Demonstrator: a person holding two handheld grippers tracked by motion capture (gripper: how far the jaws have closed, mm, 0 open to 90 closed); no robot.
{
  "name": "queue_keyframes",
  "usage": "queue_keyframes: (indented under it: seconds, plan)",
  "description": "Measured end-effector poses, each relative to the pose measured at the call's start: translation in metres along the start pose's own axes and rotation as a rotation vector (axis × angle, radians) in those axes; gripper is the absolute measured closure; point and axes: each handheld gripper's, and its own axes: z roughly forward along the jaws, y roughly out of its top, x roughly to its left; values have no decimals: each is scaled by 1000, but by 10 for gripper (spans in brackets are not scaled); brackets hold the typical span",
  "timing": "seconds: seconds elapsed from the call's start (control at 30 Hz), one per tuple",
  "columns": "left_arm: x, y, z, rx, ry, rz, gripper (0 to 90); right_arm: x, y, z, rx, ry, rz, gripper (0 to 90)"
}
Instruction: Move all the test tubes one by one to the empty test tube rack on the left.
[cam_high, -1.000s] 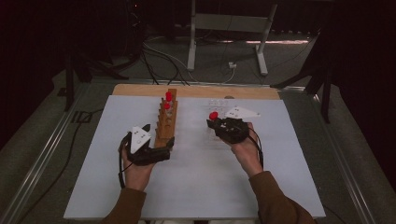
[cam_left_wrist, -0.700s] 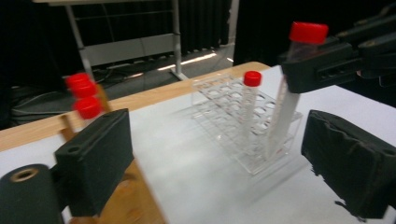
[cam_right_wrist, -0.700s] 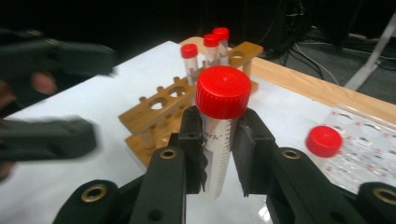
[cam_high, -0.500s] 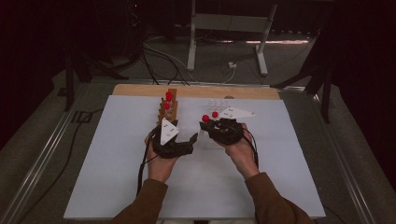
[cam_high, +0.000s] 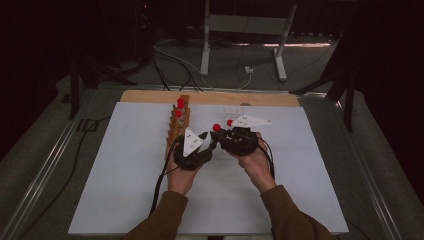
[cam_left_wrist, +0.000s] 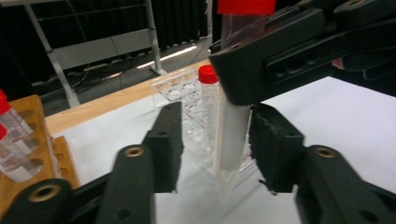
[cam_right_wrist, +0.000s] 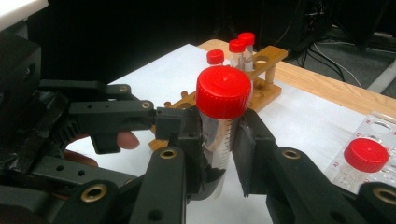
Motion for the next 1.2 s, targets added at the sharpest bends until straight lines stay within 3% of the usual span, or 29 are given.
queue_keyframes:
  seconds: [0.27,0.47,0.73,0.97,1.2]
  plan:
    - [-1,0,0,-14,-28,15,745,0,0,2,2,5,5,741]
    - [-1,0,0,-21,-27,23,759,0,0,1,-1,12,-4,729]
    - [9,0,-1,-17,-5,-5,761,-3,1,-6,-19,32,-17,424]
    - [18,1,-5,-31,5,-31,761,-11,-6,-16,-34,-13,-45,170]
    - [26,2,-10,-35,13,-38,761,-25,-19,-28,-35,-63,-44,25]
